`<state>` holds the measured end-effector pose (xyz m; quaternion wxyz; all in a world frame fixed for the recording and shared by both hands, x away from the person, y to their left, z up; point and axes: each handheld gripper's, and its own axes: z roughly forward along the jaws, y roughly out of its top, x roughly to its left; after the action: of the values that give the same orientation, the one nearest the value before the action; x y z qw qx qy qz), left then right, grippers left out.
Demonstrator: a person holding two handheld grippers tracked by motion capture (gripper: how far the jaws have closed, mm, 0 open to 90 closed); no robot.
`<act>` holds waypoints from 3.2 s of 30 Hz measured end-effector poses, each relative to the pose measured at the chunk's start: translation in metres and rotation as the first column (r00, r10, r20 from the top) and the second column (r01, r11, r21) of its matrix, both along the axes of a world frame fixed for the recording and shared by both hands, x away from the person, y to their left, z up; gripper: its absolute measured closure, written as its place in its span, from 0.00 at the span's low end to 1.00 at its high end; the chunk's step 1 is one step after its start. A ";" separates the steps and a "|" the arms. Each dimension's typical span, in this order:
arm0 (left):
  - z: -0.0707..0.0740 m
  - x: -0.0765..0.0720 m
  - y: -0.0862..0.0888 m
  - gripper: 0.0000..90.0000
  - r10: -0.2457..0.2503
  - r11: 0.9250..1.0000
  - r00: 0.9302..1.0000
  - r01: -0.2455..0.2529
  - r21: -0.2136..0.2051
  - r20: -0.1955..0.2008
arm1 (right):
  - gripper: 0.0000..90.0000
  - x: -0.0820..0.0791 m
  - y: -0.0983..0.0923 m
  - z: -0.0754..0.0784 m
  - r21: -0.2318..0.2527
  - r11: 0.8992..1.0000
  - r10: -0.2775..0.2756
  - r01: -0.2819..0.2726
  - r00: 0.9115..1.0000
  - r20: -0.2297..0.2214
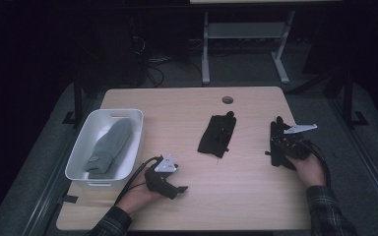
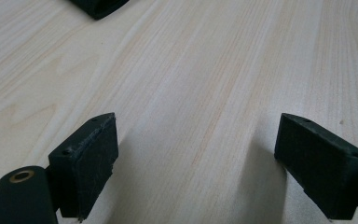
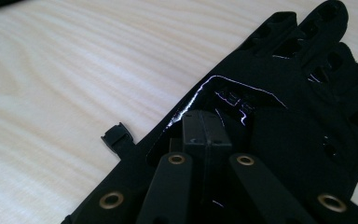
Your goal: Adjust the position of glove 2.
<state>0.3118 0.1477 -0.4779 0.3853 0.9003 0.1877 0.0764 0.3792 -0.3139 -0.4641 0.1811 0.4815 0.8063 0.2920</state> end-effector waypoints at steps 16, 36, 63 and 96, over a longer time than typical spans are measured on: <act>0.000 0.001 0.000 0.14 -0.007 1.000 1.000 0.007 0.000 0.005 | 1.00 -0.041 0.033 0.002 0.023 0.992 0.127 -0.126 0.991 -0.033; 0.000 0.001 0.000 0.14 -0.006 1.000 1.000 0.006 0.000 0.005 | 1.00 -0.076 0.086 0.006 0.019 0.951 0.310 -0.309 0.948 -0.066; -0.001 0.000 -0.002 0.14 0.013 1.000 1.000 -0.013 -0.015 -0.006 | 1.00 -0.118 0.141 0.008 0.048 0.867 0.498 -0.496 0.862 -0.097; 0.000 0.001 -0.002 0.14 0.005 1.000 1.000 -0.005 0.002 0.000 | 0.17 -0.075 0.033 -0.013 0.108 0.989 0.099 -0.104 0.994 0.048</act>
<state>0.3129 0.1461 -0.4780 0.3842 0.9002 0.1899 0.0774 0.3042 -0.2809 -0.4770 0.1563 0.4427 0.8084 0.3551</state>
